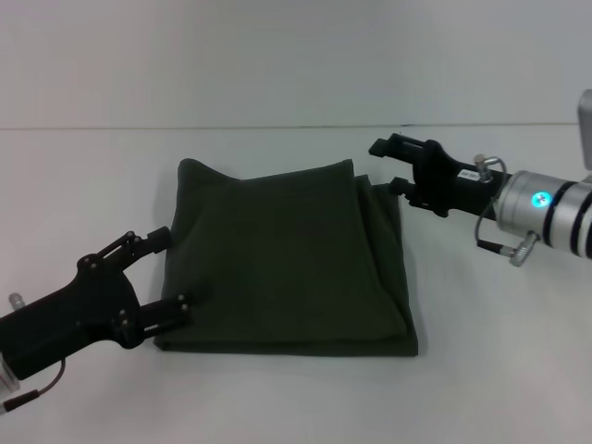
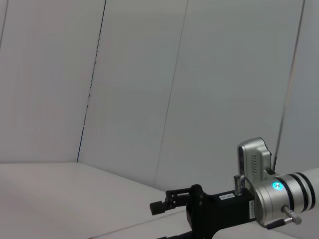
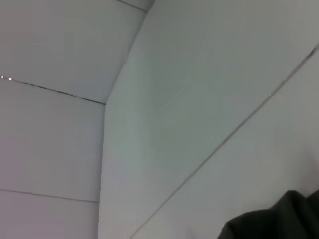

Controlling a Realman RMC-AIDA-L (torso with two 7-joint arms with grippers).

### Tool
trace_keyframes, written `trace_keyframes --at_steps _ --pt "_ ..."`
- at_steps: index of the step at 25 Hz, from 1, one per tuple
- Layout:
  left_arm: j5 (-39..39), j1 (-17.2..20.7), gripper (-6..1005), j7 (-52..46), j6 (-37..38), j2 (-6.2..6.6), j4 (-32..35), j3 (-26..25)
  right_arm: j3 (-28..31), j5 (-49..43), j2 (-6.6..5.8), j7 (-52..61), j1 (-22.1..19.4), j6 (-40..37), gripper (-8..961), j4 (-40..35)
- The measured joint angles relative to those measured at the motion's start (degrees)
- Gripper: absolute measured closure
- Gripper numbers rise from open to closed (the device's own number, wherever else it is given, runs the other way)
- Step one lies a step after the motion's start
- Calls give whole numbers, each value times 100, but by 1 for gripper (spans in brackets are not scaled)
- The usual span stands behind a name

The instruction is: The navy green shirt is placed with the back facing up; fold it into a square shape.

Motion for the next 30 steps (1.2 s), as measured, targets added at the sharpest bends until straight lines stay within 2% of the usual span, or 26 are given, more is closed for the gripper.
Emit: trace_keyframes --at_steps 7,19,25,30 --pt "-32 -57 52 0 -83 18 -113 -8 40 15 26 -342 203 309 173 336" --pt "-51 -205 52 -36 -132 26 -247 -8 -11 156 58 -762 428 470 175 480" --pt "-68 -205 52 -38 -139 25 -262 -8 7 156 71 -1171 553 456 176 644" --pt "-70 -203 51 -38 -158 25 -267 -18 40 416 69 -1715 536 126 177 665"
